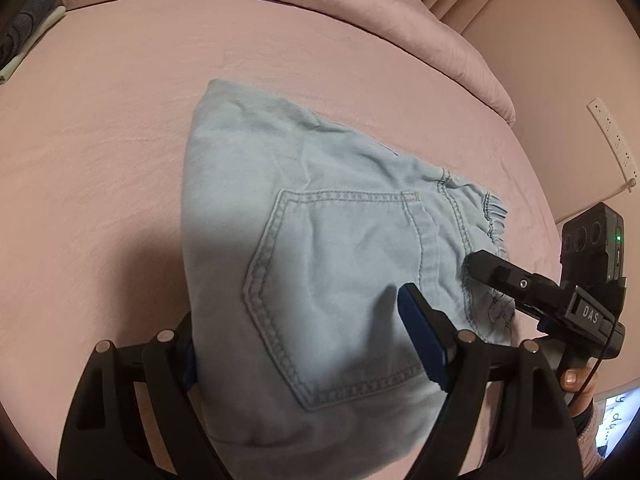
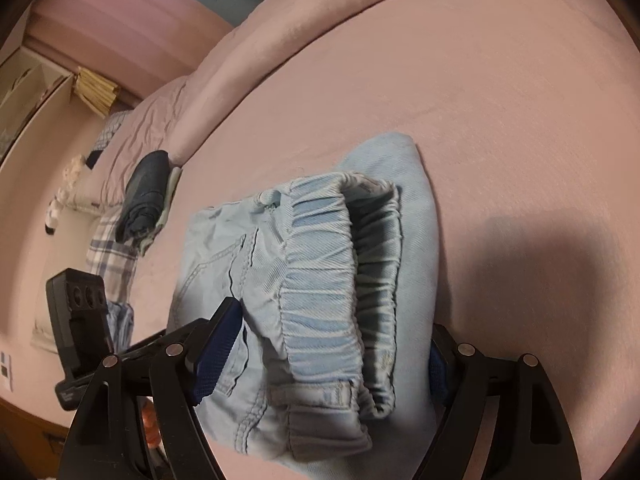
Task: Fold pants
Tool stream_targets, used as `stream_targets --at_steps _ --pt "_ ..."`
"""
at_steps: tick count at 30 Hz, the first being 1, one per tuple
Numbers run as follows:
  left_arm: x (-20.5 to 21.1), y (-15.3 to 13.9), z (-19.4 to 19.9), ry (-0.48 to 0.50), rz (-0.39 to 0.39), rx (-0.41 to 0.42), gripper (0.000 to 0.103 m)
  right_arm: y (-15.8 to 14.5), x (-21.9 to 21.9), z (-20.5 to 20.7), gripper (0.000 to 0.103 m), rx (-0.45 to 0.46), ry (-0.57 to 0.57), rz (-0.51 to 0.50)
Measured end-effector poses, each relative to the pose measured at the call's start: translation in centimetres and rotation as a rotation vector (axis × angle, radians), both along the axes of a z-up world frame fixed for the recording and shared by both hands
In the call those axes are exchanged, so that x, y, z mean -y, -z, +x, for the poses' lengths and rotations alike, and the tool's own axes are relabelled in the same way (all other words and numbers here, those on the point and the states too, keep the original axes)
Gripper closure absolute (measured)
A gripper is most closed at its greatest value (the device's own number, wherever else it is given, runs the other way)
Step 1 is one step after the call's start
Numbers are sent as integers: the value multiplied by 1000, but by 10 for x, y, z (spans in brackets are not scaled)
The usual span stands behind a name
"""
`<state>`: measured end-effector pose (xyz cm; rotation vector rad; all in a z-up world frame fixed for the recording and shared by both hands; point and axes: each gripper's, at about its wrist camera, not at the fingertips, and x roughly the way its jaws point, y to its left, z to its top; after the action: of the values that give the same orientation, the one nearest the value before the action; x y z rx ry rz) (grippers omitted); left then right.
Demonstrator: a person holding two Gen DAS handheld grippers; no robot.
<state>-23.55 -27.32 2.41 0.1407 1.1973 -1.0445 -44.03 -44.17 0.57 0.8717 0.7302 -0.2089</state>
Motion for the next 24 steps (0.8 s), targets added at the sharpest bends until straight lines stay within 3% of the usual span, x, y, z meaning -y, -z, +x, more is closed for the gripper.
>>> stream_targets --at_steps 6,13,19,24 --pt "16 -2 -2 14 14 28 22 -1 -2 5 21 -6 -1 -34" --pt "9 -6 -1 10 30 62 42 -4 -10 4 25 -20 22 -85" --pt "6 -8 -5 7 39 78 47 -9 -16 6 33 -48 26 -123" --pt "3 -15 -6 -12 34 105 66 -16 -21 7 40 -59 20 -175"
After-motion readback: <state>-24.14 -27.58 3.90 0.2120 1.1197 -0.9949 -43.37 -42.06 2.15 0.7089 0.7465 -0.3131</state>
